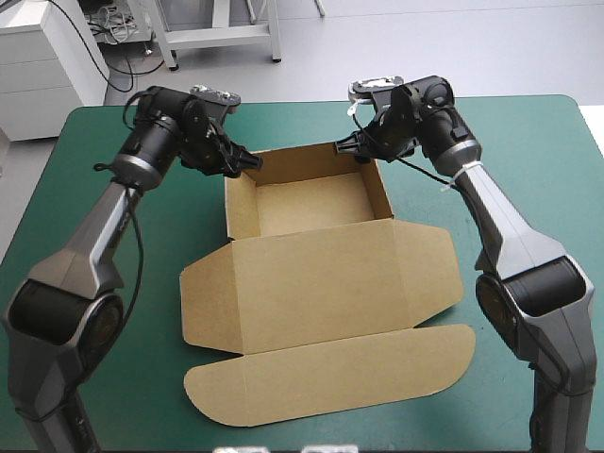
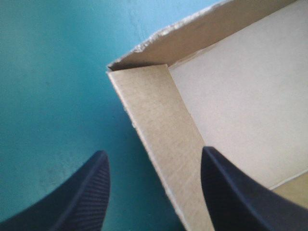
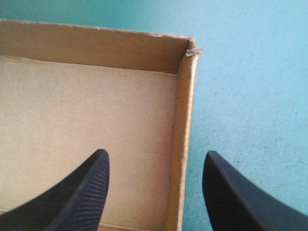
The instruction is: Fold the box
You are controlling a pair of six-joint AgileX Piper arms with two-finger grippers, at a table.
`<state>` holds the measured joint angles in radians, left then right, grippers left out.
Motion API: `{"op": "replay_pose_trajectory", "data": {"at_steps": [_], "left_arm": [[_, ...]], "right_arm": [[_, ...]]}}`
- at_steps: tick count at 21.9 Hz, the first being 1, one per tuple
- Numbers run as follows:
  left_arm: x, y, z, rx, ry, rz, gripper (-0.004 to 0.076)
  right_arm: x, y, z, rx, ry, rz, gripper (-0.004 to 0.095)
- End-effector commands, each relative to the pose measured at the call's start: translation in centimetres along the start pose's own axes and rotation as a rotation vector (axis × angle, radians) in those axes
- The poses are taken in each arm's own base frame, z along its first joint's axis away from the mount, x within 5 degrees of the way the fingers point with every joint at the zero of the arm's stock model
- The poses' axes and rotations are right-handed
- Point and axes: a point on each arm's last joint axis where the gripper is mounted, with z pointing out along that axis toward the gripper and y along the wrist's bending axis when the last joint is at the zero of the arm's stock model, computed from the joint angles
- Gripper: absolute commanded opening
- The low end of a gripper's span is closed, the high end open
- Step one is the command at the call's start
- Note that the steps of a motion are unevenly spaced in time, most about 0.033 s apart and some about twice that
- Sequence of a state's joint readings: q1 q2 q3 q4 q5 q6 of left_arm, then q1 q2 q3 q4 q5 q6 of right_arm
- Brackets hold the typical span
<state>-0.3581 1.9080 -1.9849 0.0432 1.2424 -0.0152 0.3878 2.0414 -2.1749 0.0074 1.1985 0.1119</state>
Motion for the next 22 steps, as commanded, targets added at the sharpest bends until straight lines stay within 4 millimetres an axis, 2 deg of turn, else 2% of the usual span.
{"op": "replay_pose_trajectory", "data": {"at_steps": [1, 2, 3, 7, 9, 10, 11, 12, 13, 14, 15, 16, 17, 22], "left_arm": [[0.8, 0.3, -9.2, -0.014, -0.178, 0.016, 0.0406], [1.2, 0.4, -10.8, -0.022, -0.213, 0.016, 0.0406], [2.2, 0.7, -14.1, -0.038, -0.285, 0.024, 0.0405], [4.6, 0.9, -20.2, -0.045, -0.42, 0.051, 0.0382], [6.3, 1.1, -23.1, -0.052, -0.489, 0.067, 0.0356], [8.0, 1.1, -25.9, -0.047, -0.557, 0.079, 0.0323], [8.8, 1.1, -26.8, -0.037, -0.58, 0.085, 0.0308], [11.0, 0.8, -29.0, -0.007, -0.63, 0.117, 0.027], [11.8, 0.6, -29.5, 0.016, -0.641, 0.124, 0.0247], [13.9, 0.3, -30.1, 0.047, -0.646, 0.153, 0.0197], [14.7, 0.3, -30.0, 0.049, -0.64, 0.163, 0.0175], [16.8, 0.3, -29.6, 0.043, -0.614, 0.165, 0.0124], [17.7, 0.4, -29.0, 0.039, -0.59, 0.166, 0.0107], [26.8, 0.2, -24.6, 0.054, -0.489, 0.158, -0.0008]], "right_arm": [[-1.1, 0.0, -7.9, -0.013, -0.201, -0.016, 0.0539], [-1.0, 0.0, -8.6, -0.015, -0.215, -0.016, 0.0539], [-0.9, 0.0, -10.4, -0.018, -0.249, -0.019, 0.0539], [-0.6, 0.0, -13.0, -0.017, -0.3, -0.021, 0.0539], [-0.6, -0.2, -13.4, 0.006, -0.31, -0.027, 0.0539], [-0.6, -0.4, -13.4, 0.026, -0.313, -0.032, 0.0539], [-0.6, -0.4, -13.3, 0.029, -0.311, -0.033, 0.0539], [-0.7, -0.5, -12.6, 0.044, -0.299, -0.036, 0.0539], [-0.8, -0.6, -12.3, 0.054, -0.294, -0.039, 0.0539], [-0.8, -0.7, -11.0, 0.06, -0.264, -0.041, 0.0539], [-0.8, -0.7, -10.4, 0.061, -0.249, -0.042, 0.0539], [-0.7, -0.7, -9.0, 0.065, -0.216, -0.043, 0.0539], [-0.6, -0.7, -8.2, 0.066, -0.197, -0.043, 0.0539], [-0.5, -0.8, -2.0, 0.077, -0.072, -0.048, 0.0539]]}}
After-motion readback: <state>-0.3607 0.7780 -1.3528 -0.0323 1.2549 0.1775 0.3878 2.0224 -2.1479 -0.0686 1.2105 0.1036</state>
